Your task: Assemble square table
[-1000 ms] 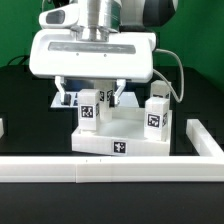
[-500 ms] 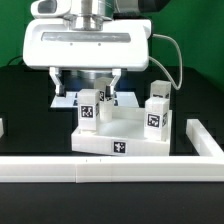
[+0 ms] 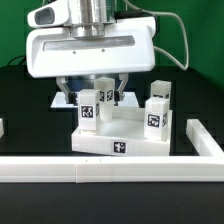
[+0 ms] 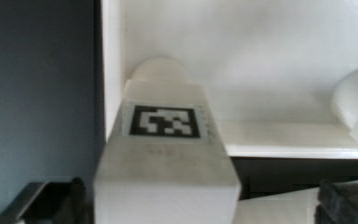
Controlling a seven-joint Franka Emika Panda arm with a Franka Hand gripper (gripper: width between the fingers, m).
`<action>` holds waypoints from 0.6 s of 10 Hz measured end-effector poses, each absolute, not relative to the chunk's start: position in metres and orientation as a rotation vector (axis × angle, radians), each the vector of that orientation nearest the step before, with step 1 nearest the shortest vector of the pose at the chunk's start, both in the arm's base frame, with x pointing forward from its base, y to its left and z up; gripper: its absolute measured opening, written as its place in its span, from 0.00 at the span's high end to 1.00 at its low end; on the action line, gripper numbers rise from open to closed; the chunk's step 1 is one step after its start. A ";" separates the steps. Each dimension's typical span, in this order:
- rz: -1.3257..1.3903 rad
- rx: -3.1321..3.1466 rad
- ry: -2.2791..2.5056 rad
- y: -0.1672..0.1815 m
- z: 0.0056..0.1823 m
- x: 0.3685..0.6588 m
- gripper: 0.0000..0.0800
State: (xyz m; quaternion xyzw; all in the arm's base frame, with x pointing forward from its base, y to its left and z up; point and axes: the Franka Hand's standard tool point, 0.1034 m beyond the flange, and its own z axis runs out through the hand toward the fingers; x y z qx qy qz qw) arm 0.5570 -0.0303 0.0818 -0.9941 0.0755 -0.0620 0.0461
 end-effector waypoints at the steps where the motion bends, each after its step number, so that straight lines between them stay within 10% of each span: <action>1: -0.078 -3.023 0.211 -0.030 0.081 0.554 0.19; 6: -0.109 -3.035 0.331 -0.037 0.078 0.555 0.19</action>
Offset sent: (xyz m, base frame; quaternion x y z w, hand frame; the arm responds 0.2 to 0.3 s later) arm -0.0020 -0.0240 -0.0019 -0.0879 -0.0185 0.0554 0.9944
